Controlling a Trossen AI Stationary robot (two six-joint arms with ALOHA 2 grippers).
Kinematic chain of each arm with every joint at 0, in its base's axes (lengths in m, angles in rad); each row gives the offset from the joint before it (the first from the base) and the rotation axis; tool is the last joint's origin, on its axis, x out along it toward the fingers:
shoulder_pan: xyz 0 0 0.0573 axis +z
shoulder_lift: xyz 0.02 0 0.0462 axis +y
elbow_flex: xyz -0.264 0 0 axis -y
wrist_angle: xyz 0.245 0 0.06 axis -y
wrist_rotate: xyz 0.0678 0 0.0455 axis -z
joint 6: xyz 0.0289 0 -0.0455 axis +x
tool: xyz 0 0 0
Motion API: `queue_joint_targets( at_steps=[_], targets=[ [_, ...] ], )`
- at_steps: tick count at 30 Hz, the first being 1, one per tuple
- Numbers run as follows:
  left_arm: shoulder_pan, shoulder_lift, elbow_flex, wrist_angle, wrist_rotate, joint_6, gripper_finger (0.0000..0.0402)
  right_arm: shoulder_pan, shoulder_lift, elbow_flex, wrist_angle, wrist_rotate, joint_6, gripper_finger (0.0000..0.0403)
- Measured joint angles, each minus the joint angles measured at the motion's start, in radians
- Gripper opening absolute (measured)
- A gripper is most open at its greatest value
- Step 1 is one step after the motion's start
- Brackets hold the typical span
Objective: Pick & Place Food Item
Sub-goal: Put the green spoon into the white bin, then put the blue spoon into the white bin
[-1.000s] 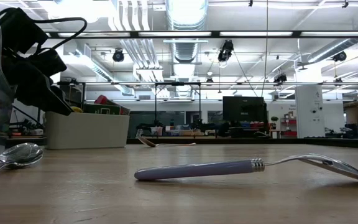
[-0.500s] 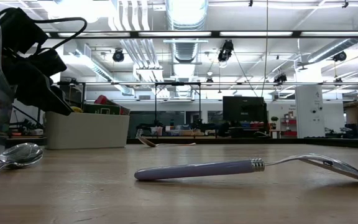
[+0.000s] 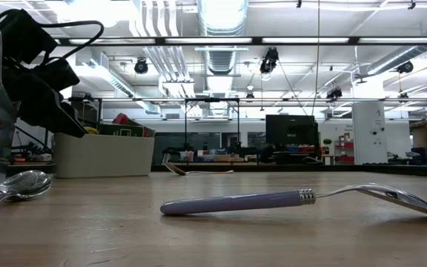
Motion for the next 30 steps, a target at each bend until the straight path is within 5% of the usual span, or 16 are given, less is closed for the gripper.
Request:
queue_joint_targets(
  at_steps=[12,25,30],
  targets=[
    [0.0,0.0,0.0,0.0,0.0,0.0,0.0383,0.0,-0.001,-0.006,0.032,0.0,-0.02,0.0131],
    [0.0,0.0,0.0,0.0,0.0,0.0,0.0383,-0.011,-0.044,0.068,0.009,0.005,-0.022,0.0135],
    [0.0,0.0,0.0,0.0,0.0,0.0,0.0383,-0.023,-0.068,0.12,-0.037,0.101,-0.069,0.0135]
  ],
)
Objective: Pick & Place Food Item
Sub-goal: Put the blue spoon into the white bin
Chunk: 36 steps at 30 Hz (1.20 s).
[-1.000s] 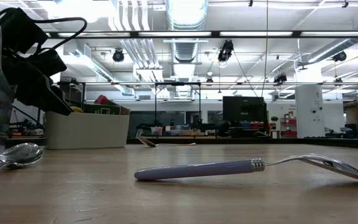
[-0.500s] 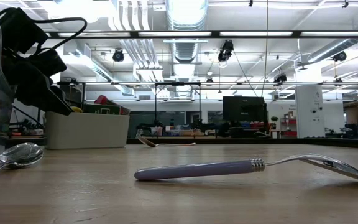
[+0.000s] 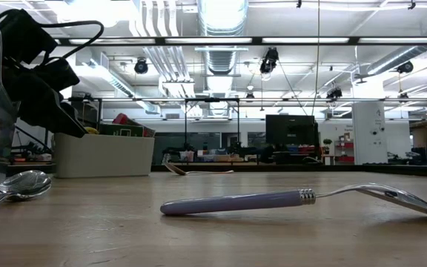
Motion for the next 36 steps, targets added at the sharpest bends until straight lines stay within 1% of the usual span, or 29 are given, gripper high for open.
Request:
queue_joint_targets(
  at_steps=[5,10,13,19,27,36],
  targets=[
    [0.0,0.0,0.0,0.0,0.0,0.0,0.0383,-0.006,-0.029,0.025,0.001,0.119,-0.067,0.0135],
    [0.0,0.0,0.0,0.0,0.0,0.0,0.0383,-0.013,-0.038,0.073,0.002,0.255,-0.182,0.0135],
    [0.0,0.0,0.0,0.0,0.0,0.0,0.0383,-0.029,-0.038,0.094,0.002,0.299,-0.241,0.0135],
    [0.0,0.0,0.0,0.0,0.0,0.0,0.0383,-0.102,-0.05,0.095,0.002,0.297,-0.256,0.0135],
    [0.0,0.0,0.0,0.0,0.0,0.0,0.0383,-0.277,-0.089,0.086,0.003,0.29,-0.447,0.0135],
    [0.0,0.0,0.0,0.0,0.0,0.0,0.0383,-0.522,-0.144,0.027,0.003,0.148,-0.606,0.0135]
  ],
)
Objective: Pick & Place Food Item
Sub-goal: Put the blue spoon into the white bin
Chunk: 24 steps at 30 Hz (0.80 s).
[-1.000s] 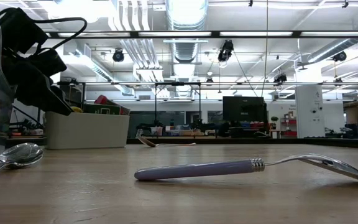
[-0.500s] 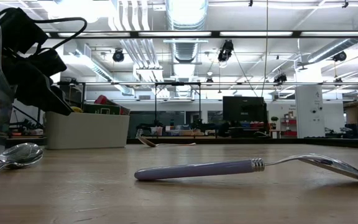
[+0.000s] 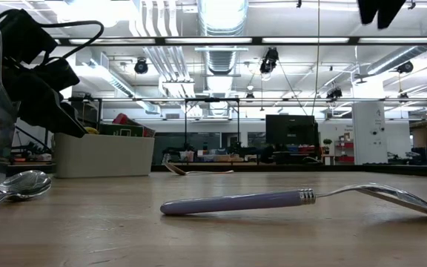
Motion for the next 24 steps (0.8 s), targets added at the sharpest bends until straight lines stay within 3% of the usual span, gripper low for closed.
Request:
queue_joint_targets(
  at_steps=[10,24],
  targets=[
    [0.0,0.0,0.0,0.0,0.0,0.0,0.0383,-0.23,-0.018,-0.115,-0.001,-0.143,-0.181,0.0135],
    [0.0,0.0,0.0,0.0,0.0,0.0,0.0383,-0.337,-0.017,-0.417,0.094,-0.344,-0.274,0.0134]
  ],
)
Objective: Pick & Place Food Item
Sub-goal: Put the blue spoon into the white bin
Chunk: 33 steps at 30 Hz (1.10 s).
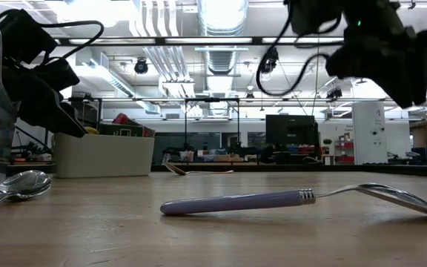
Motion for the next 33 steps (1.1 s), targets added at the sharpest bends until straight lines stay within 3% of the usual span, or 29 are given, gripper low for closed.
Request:
queue_joint_targets(
  at_steps=[10,20,33],
  targets=[
    [0.0,0.0,0.0,0.0,0.0,0.0,0.0383,-0.113,0.0,-0.2,0.181,-0.196,-0.163,0.0134],
    [0.0,0.0,0.0,0.0,0.0,0.0,0.0383,-0.203,0.0,-0.316,0.27,-0.249,-0.215,0.0135],
    [0.0,0.0,0.0,0.0,0.0,0.0,0.0383,-0.214,0.0,-0.478,0.46,-0.323,-0.215,0.0135]
  ],
)
